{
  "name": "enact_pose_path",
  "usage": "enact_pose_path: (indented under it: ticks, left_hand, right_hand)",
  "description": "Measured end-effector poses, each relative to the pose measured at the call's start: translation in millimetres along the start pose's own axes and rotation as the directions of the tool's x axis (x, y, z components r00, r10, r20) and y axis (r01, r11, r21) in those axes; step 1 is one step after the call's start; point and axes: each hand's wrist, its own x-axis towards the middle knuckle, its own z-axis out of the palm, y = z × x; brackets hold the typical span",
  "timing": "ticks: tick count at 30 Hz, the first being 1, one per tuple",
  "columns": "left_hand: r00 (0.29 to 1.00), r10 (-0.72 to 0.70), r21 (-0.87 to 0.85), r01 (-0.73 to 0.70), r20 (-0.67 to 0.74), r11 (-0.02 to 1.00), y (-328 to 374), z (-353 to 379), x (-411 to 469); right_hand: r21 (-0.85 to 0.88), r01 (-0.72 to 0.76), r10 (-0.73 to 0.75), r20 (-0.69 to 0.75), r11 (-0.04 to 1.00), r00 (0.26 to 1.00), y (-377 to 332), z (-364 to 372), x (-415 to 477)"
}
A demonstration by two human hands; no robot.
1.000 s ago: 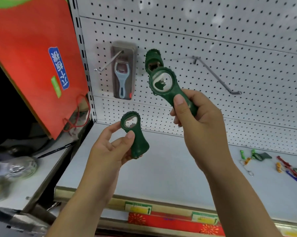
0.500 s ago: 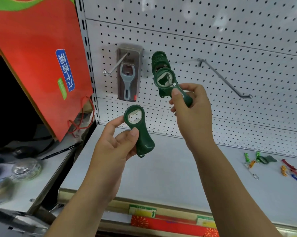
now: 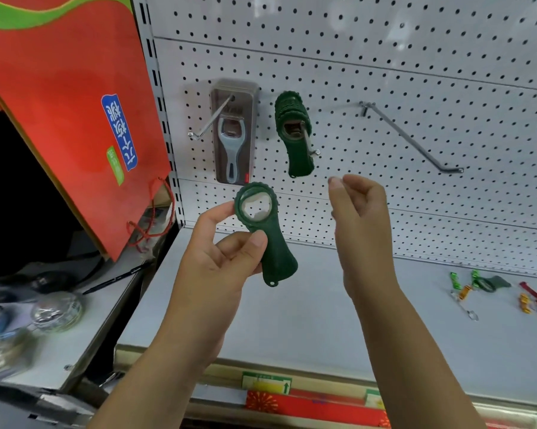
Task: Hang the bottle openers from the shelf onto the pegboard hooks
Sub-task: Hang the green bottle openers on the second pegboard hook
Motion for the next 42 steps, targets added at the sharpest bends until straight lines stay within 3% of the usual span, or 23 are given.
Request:
enact_pose_path:
  ticks: [7,15,19,23,28,31,42]
  left_hand:
    - [0.995,0.097,-0.05,-0.096,0.008,0.994,10,15,-3]
    - [0.97,0.221,-0.067,-0.215,0.104,0.974,18,31,-3]
    - [0.946,0.319,0.058,-0.323,0.065,0.945,28,28,6]
    - [0.895,0.446,0.265,-0.436,0.023,0.86,30,21,22]
    - [0.748,0.66,0.548,-0.583,0.074,0.6,33,22,40]
    - [0.716,0.686,0.591,-0.61,0.126,0.528,34,29,49]
    - [0.624,0.765,0.607,-0.672,0.157,0.424,29,42,61]
  right_hand:
    - [-0.061,0.118,-0.099,0.245,0.991,0.965,-4,-23,-67]
    - [-0.098,0.251,-0.235,0.151,0.963,0.96,-6,-37,-66]
    - [-0.072,0.281,-0.276,0.066,0.957,0.959,-20,-42,-51]
    - [-0.084,0.226,-0.219,0.081,0.971,0.972,-19,-41,-34]
    - [-0.109,0.159,-0.147,0.114,0.981,0.983,-14,-32,-20]
    - [-0.114,0.138,-0.127,0.102,0.984,0.987,-11,-28,-9]
    - [-0.147,0.064,-0.058,0.046,0.987,0.997,2,-12,45]
